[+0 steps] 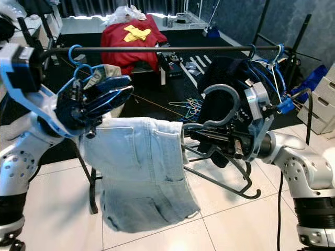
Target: Hang hanger
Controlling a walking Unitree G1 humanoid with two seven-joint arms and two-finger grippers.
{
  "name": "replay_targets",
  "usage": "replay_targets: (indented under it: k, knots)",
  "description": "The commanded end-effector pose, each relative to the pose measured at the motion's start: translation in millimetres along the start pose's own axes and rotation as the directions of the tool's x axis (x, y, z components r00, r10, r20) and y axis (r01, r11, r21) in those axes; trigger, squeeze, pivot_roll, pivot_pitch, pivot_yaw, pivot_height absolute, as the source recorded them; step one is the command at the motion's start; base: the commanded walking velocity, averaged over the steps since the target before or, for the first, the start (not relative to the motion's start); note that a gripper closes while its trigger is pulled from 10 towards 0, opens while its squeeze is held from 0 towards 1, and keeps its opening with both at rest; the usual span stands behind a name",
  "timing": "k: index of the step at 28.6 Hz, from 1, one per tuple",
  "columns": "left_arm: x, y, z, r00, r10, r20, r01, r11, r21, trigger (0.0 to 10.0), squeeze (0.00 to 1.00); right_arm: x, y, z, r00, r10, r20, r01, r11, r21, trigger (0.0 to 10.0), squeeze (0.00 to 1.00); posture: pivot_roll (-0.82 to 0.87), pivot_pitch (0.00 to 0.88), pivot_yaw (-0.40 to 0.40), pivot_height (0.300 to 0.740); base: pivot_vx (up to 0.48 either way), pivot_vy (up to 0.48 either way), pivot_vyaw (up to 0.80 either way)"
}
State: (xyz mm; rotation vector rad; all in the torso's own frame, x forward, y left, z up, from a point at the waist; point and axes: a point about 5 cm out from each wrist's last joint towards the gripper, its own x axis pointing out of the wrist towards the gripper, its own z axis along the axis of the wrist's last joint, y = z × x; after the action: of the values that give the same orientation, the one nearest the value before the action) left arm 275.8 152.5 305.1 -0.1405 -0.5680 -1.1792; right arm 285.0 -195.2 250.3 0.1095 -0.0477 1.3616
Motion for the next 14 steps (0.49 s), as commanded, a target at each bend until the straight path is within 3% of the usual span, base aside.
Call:
replay_targets:
  k: [1,4,5,9,10,11,12,13,14]
  knots:
    - [4.9,1.9,-2.0,1.000,-0.014,-0.002,0.014,1.000,0.012,10.0,0.00,5.0,1.7,6.6,0.999,0.041,0.023,-0.041,0.999,-0.032,0.0,0.00,-0.17,0.038,-0.051,0.740,0.000,0.000,0.00]
    - [5.5,2.4,-2.4,1.000,-0.017,0.001,0.017,1.000,0.009,10.0,0.00,5.8,2.1,6.4,0.999,0.048,0.023,-0.047,0.998,-0.031,0.0,0.00,-0.17,0.038,-0.051,0.740,0.000,0.000,0.00]
    - [5.4,-3.7,-0.5,0.998,-0.057,0.029,0.058,0.997,-0.048,10.0,0.00,6.9,3.2,6.5,0.998,0.063,0.021,-0.063,0.998,-0.026,0.0,0.00,-0.18,0.042,-0.049,0.740,0.000,0.000,0.00]
    - [5.6,-8.3,-2.0,0.996,-0.082,0.030,0.085,0.993,-0.081,10.0,0.00,7.4,3.5,7.0,0.997,0.069,0.020,-0.069,0.997,-0.026,0.0,0.00,-0.18,0.045,-0.051,0.740,0.000,0.000,0.00]
    - [6.3,-14.2,-6.4,0.993,-0.113,0.030,0.116,0.985,-0.130,10.0,0.24,8.2,3.9,7.2,0.997,0.078,0.017,-0.077,0.997,-0.025,0.0,0.00,-0.18,0.047,-0.051,0.740,0.000,0.000,0.00]
    - [6.3,-14.2,-6.4,0.993,-0.113,0.030,0.116,0.985,-0.130,10.0,0.24,8.2,3.9,7.2,0.997,0.078,0.017,-0.077,0.997,-0.025,0.0,0.00,-0.18,0.047,-0.051,0.740,0.000,0.000,0.00]
    - [7.5,-18.3,-10.7,0.991,-0.129,0.031,0.132,0.977,-0.165,10.0,0.91,8.8,4.2,7.3,0.996,0.084,0.014,-0.083,0.996,-0.024,0.0,0.00,-0.18,0.048,-0.053,0.740,0.000,0.000,0.00]
    - [7.5,-18.3,-10.7,0.991,-0.129,0.031,0.132,0.977,-0.165,10.0,0.91,8.8,4.2,7.3,0.996,0.084,0.014,-0.083,0.996,-0.024,0.0,0.00,-0.18,0.048,-0.053,0.740,0.000,0.000,0.00]
    - [8.6,-21.9,-15.2,0.988,-0.151,0.021,0.152,0.970,-0.187,10.0,1.00,9.3,4.3,7.4,0.996,0.091,0.011,-0.090,0.996,-0.023,0.0,0.00,-0.19,0.049,-0.053,0.740,0.000,0.000,0.00]
